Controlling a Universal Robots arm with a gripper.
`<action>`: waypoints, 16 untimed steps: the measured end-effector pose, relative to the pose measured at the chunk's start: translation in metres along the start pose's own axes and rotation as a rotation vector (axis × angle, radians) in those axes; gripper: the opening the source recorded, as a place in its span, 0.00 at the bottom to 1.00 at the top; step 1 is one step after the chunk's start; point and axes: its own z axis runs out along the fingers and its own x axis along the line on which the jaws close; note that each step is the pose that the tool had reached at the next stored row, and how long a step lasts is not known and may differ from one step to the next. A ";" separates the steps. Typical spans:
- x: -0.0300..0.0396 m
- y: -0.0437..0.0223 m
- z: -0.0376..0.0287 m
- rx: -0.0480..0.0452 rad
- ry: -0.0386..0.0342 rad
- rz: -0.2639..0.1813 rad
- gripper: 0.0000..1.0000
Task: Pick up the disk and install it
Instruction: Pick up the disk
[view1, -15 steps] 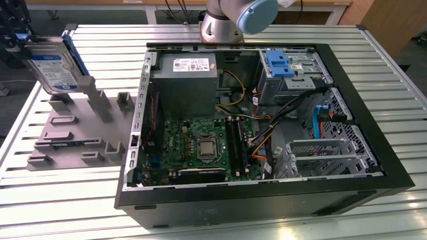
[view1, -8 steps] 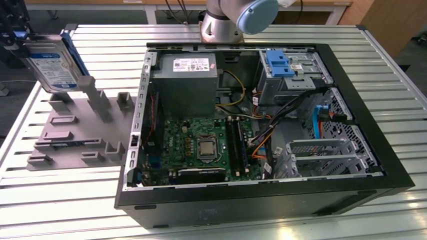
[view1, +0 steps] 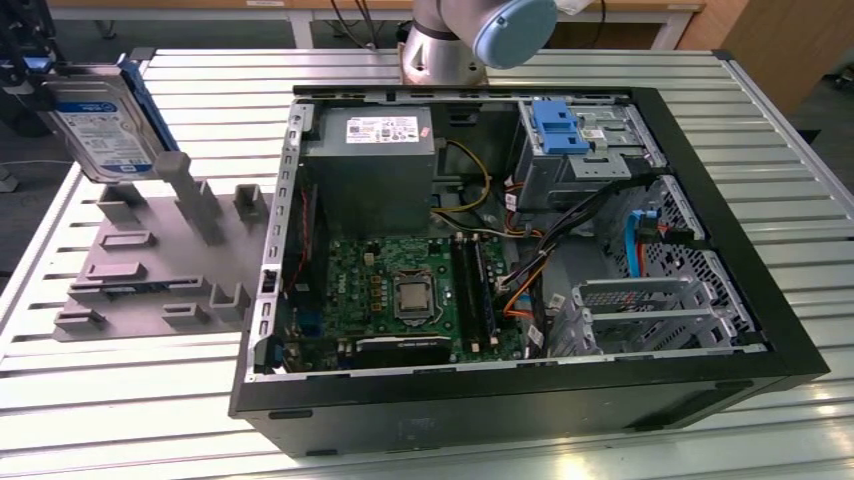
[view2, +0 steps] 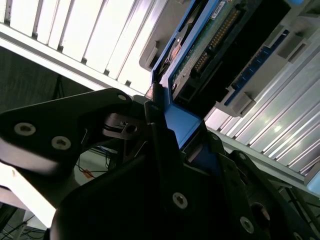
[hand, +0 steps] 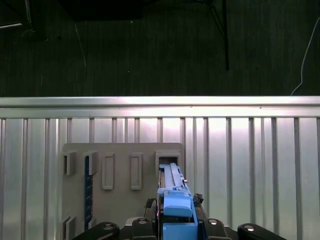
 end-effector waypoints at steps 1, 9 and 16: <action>0.0000 0.0000 -0.0006 0.0001 0.0000 0.000 0.36; -0.0001 0.0001 -0.0060 0.0000 0.0000 0.000 0.36; -0.0002 0.0002 -0.0102 0.0001 0.0000 0.000 0.36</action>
